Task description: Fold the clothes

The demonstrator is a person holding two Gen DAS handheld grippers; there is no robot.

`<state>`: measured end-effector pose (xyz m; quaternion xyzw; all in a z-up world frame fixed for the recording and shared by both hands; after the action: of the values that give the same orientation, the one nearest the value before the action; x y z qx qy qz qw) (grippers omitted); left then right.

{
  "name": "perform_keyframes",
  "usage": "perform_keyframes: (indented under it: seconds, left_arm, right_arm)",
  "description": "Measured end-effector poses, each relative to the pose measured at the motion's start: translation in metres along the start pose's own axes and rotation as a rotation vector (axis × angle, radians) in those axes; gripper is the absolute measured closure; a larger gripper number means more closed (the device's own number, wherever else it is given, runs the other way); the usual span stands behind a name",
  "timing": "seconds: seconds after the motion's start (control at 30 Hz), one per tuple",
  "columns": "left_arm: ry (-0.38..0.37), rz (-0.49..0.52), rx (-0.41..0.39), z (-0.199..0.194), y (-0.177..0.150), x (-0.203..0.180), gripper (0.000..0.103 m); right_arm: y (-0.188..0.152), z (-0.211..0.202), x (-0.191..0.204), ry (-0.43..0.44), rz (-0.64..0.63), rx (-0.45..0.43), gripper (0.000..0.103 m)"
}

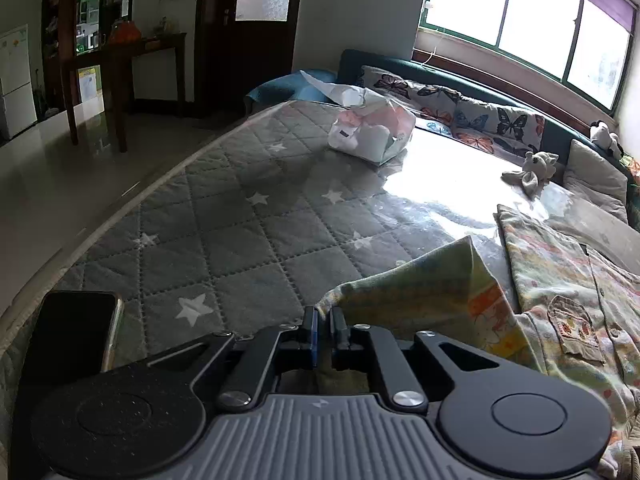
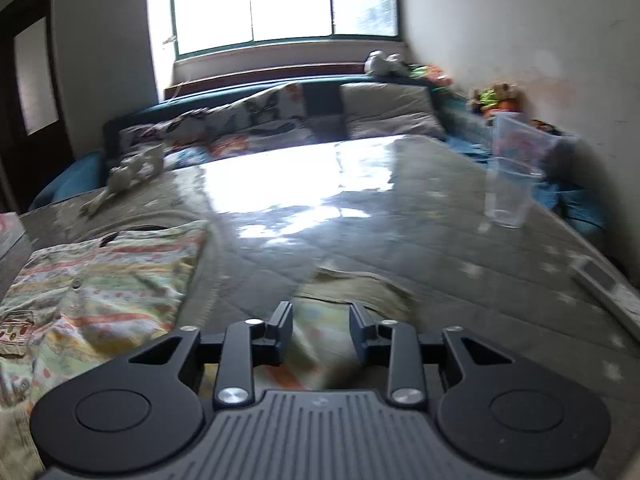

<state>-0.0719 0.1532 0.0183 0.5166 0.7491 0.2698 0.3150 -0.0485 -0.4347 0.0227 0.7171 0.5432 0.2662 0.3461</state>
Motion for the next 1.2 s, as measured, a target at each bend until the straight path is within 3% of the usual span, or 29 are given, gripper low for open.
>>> perform_keyframes:
  seconds: [0.1,0.2,0.23,0.3,0.37,0.67,0.8,1.0,1.2]
  left_arm:
    - [0.011,-0.006,0.006,-0.003,0.000,0.003,0.091]
    - [0.028,-0.006,-0.002,-0.008,0.002,0.006,0.070]
    - [0.033,-0.006,-0.007,-0.011,0.002,0.007,0.061]
    - [0.037,0.015,-0.025,-0.017,0.005,0.004,0.057]
    - [0.028,0.038,-0.045,-0.022,0.009,-0.004,0.048]
    - [-0.144,0.134,-0.109,-0.039,0.016,-0.071,0.037]
    - [-0.248,0.201,-0.065,-0.031,0.008,-0.113,0.037]
    - [-0.399,0.316,0.008,-0.022,-0.016,-0.179,0.037]
    - [-0.497,0.411,0.078,-0.015,-0.044,-0.225,0.037]
  right_arm:
    - [0.003,0.017,0.017,0.021,-0.029,0.031,0.071]
    - [-0.002,0.032,0.027,0.006,-0.059,0.081,0.073]
    - [-0.004,0.035,0.027,0.004,-0.059,0.096,0.078]
    - [-0.009,0.034,0.024,-0.006,-0.055,0.098,0.099]
    - [-0.011,0.025,0.018,-0.014,-0.036,0.076,0.099]
    - [-0.032,-0.038,-0.029,-0.112,0.102,-0.029,0.099]
    - [-0.053,-0.051,-0.053,-0.173,0.176,-0.002,0.098]
    - [-0.061,-0.066,-0.067,-0.267,0.188,-0.040,0.094]
    - [-0.049,-0.041,-0.061,-0.216,0.134,-0.023,0.075]
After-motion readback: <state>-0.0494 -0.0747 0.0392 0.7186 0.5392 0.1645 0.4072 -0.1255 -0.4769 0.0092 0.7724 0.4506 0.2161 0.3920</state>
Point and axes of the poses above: each gripper's, at about its wrist camera, not at the fingertips, and z roughly the way its jaws point, x to its left, y to its top, the point moved 3 cm from there along z, roughly the way its jaws point, and after that the axes turned 6 degrees about -y, right-handed, at the moved point
